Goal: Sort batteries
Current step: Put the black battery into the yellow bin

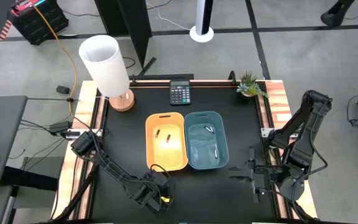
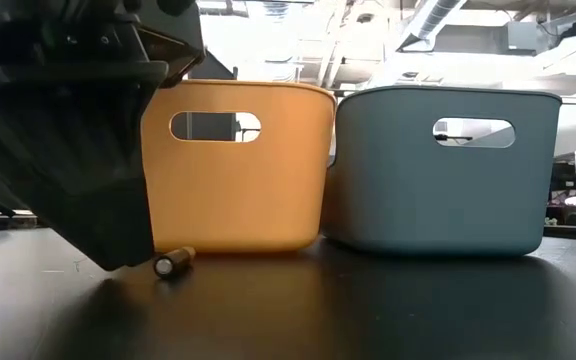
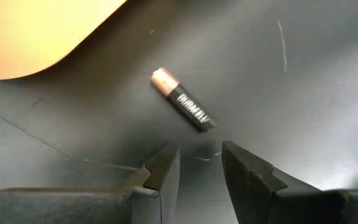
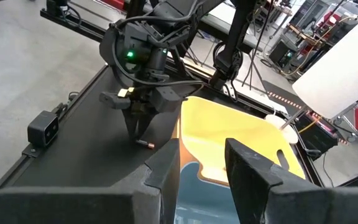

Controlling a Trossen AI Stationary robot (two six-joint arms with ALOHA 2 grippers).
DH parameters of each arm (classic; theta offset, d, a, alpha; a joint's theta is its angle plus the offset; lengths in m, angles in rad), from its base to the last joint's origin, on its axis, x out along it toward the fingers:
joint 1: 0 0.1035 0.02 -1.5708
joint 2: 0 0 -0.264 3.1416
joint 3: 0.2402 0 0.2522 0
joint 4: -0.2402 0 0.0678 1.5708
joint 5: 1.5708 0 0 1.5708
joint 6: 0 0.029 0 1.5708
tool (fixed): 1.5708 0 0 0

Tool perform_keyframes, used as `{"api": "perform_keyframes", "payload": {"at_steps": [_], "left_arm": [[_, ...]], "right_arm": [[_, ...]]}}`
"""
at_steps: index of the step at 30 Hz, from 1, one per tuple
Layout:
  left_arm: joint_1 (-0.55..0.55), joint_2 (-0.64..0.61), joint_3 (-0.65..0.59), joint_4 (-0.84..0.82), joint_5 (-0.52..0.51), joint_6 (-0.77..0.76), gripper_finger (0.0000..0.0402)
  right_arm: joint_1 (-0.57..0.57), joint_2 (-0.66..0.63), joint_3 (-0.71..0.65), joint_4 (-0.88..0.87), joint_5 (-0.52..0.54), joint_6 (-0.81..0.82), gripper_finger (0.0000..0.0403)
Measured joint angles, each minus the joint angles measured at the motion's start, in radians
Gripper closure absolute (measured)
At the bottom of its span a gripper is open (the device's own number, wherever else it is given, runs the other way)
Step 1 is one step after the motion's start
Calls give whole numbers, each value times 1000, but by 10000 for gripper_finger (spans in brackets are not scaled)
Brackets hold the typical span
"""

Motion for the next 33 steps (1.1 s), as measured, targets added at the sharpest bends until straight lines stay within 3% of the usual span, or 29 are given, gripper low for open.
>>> {"api": "perform_keyframes", "payload": {"at_steps": [12,20,26,33], "left_arm": [[1,2,76,-15,20,43,288],[1,2,178,-316,39,17,288],[-2,2,244,-437,57,-47,288],[-18,1,304,-279,-28,-85,288]], "right_arm": [[0,0,0,0,0,0,262],[0,0,0,0,0,0,262],[0,0,0,0,0,0,262],[1,0,0,0,0,-8,262]]}}
